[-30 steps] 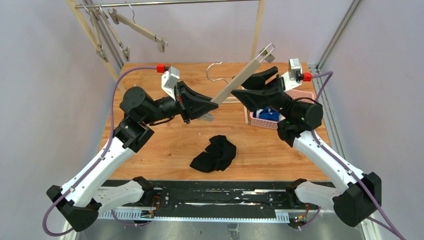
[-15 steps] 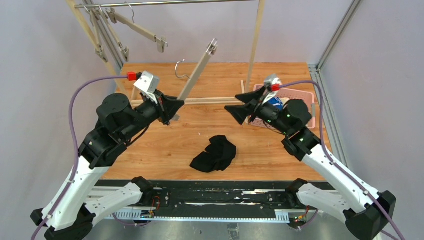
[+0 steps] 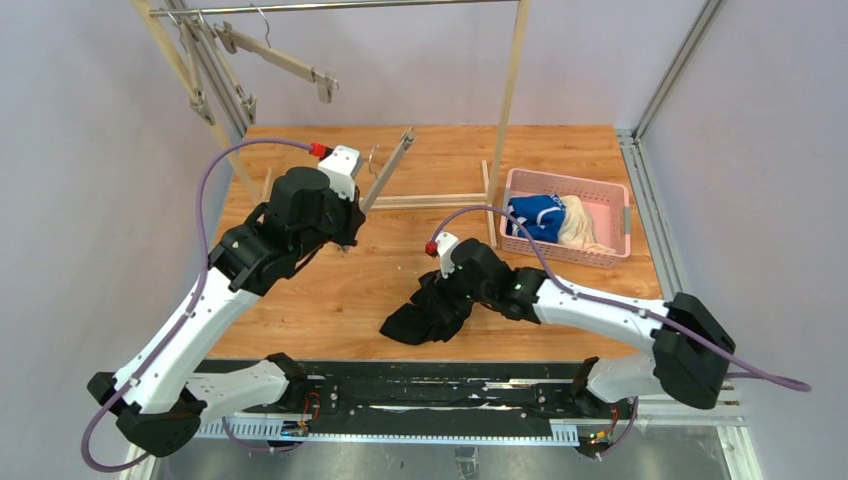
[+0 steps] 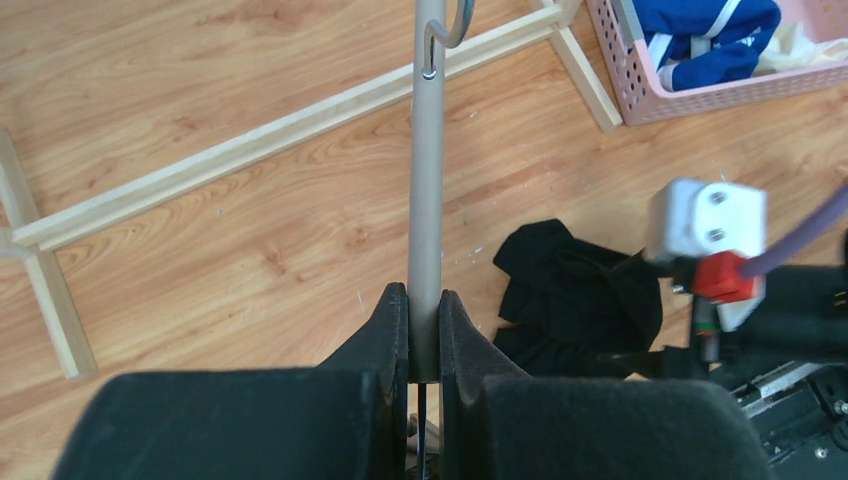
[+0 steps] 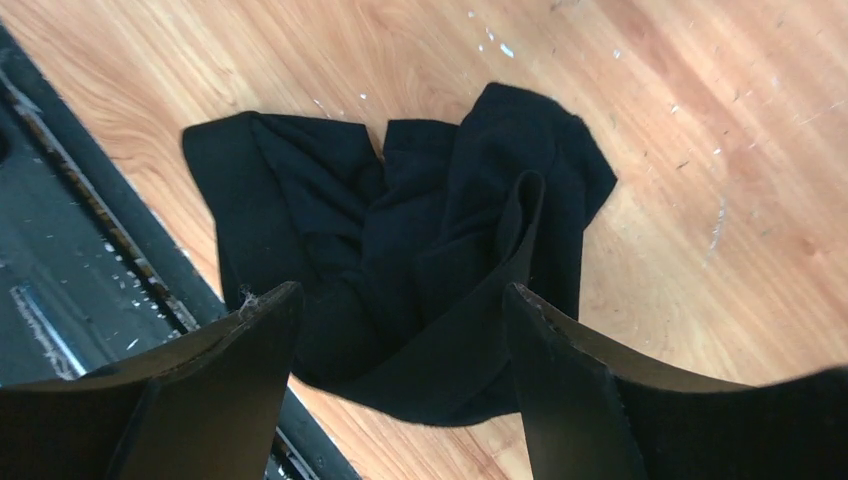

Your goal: Remove the underwear clipped to the hanger

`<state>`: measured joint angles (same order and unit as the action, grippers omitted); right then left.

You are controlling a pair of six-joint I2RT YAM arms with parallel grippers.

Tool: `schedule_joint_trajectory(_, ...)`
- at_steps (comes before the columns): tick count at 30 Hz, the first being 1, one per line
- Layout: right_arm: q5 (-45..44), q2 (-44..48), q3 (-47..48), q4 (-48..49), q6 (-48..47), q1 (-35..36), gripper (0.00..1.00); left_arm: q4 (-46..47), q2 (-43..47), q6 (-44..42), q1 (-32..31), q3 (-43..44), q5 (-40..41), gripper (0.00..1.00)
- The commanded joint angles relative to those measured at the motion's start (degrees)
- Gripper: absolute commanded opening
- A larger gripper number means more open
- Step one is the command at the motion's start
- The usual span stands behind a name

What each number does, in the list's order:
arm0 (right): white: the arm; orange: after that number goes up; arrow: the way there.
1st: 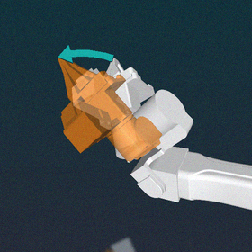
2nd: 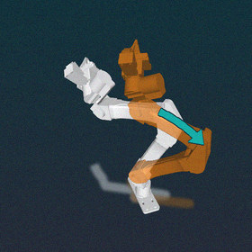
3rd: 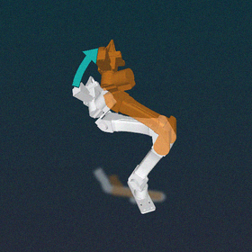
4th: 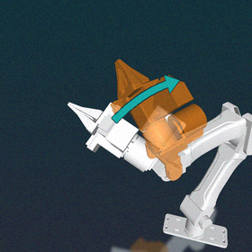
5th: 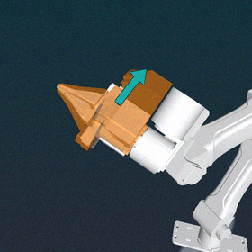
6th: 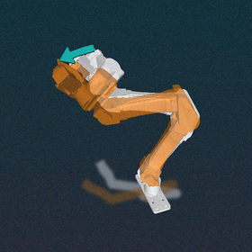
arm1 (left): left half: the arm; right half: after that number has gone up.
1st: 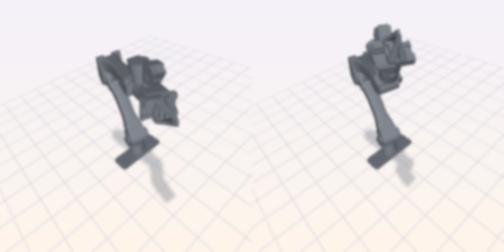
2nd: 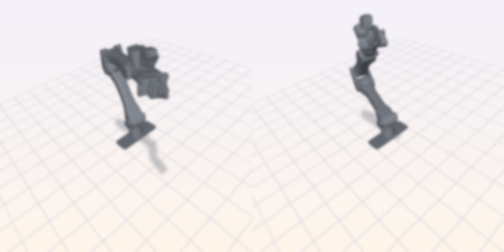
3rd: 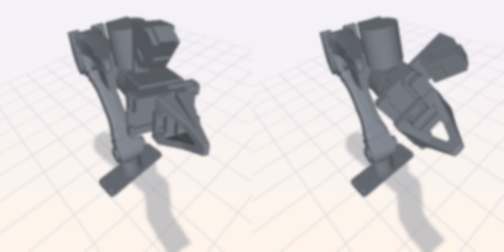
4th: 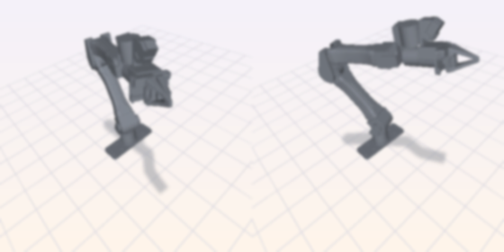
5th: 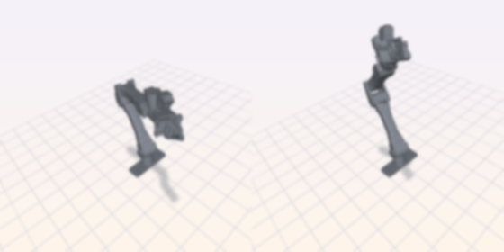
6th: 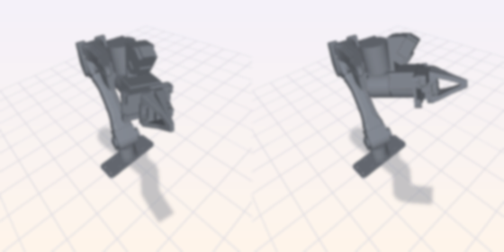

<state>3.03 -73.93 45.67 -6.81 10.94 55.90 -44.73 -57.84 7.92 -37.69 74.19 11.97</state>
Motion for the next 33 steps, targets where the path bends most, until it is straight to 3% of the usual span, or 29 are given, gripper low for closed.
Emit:
schedule_joint_trajectory(1,0.57,-5.55,-0.3,0.91,3.35,1.03,0.74,4.15,-3.16,-1.13,-0.1,5.15,0.1,0.0)
schedule_joint_trajectory(10,5.22,-21.96,1.97,-0.59,7.49,4.88,0.75,4.21,-11.72,-3.35,-0.11,15.58,0.79,0.0)
schedule_joint_trajectory(11,3.32,-23.51,2.81,-1.81,7.8,5.83,0.69,4.0,-12.81,-3.55,-0.1,17.09,0.78,0.0)
schedule_joint_trajectory(12,1.79,-24.92,3.63,-3.12,8.12,6.8,0.55,3.62,-14.03,-3.8,-0.1,18.57,0.84,0.0)
schedule_joint_trajectory(13,0.48,-26.15,4.58,-5.12,8.16,7.68,0.25,2.95,-15.42,-4.08,-0.1,20.32,0.98,0.0)
schedule_joint_trajectory(14,-1.24,-27.56,5.52,-6.91,8.37,8.4,0.04,2.02,-16.85,-4.26,-0.1,22.45,1.26,0.0)
schedule_joint_trajectory(15,-2.89,-28.1,6.27,-8.45,8.68,9.09,0.01,0.92,-18.39,-4.43,-0.1,25.28,1.67,0.0)
schedule_joint_trajectory(21,-13.64,-20.27,7.75,-14.17,10.47,10.37,0.01,-2.62,-24.58,-1.78,0.97,34.16,5.49,0.0)
schedule_joint_trajectory(27,-26.95,-3.47,9.13,-21.41,11.94,8.45,0.01,2.92,-25.83,2.68,1.91,35.61,4.5,0.0)
schedule_joint_trajectory(33,-40.01,14.97,9.65,-25.9,11.26,2.56,0.01,2.75,-29.32,3.89,2.55,42.17,6.54,0.0)
